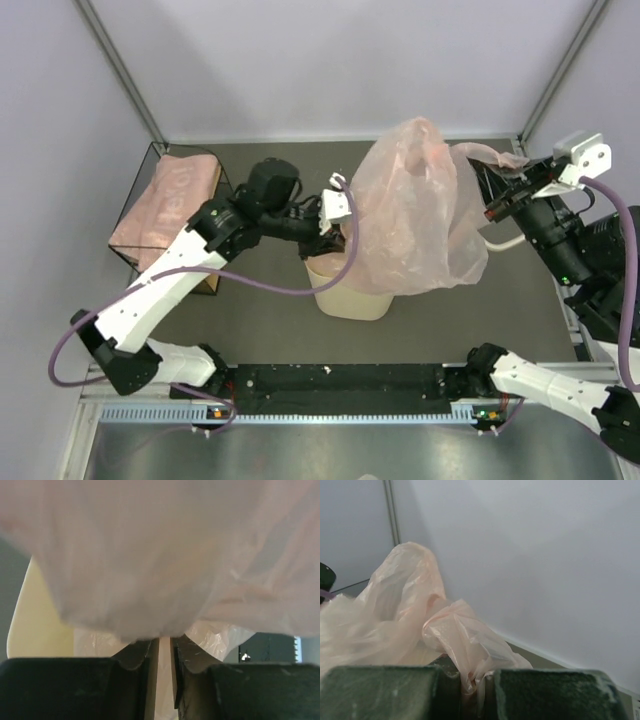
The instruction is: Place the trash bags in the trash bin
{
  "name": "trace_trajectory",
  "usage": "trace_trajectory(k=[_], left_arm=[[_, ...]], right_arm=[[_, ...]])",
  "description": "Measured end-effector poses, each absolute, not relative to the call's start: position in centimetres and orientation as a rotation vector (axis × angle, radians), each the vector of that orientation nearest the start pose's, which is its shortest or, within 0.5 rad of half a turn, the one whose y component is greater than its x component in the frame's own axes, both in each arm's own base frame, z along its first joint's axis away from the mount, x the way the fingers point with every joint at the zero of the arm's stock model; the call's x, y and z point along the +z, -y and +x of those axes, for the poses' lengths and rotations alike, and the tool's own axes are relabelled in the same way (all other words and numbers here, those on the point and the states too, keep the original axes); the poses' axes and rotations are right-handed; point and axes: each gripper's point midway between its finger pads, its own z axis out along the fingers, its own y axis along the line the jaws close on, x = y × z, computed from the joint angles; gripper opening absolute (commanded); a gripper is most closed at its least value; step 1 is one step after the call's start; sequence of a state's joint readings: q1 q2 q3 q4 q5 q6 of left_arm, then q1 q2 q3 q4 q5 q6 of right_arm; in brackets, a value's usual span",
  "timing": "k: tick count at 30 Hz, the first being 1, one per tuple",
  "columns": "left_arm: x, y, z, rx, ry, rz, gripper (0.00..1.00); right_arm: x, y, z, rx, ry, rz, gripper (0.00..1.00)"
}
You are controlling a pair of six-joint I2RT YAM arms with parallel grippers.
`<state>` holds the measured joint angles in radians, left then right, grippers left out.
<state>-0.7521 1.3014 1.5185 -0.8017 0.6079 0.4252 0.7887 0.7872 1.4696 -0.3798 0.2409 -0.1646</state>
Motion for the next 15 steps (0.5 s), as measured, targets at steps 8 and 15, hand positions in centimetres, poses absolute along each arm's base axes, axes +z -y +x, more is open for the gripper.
trace_trajectory(k=[8, 15], left_arm=[[29.2, 33.4, 22.0, -0.756, -1.557, 1.574, 0.02], [26.3, 31.6, 22.4, -0.698, -1.657, 1.664, 0.44]], right_arm=[[54.2, -13.5, 19.7, 0.403, -1.205, -0.403, 0.00], [53.2, -15.0, 20.1, 0.445, -1.214, -0.431, 0.00]])
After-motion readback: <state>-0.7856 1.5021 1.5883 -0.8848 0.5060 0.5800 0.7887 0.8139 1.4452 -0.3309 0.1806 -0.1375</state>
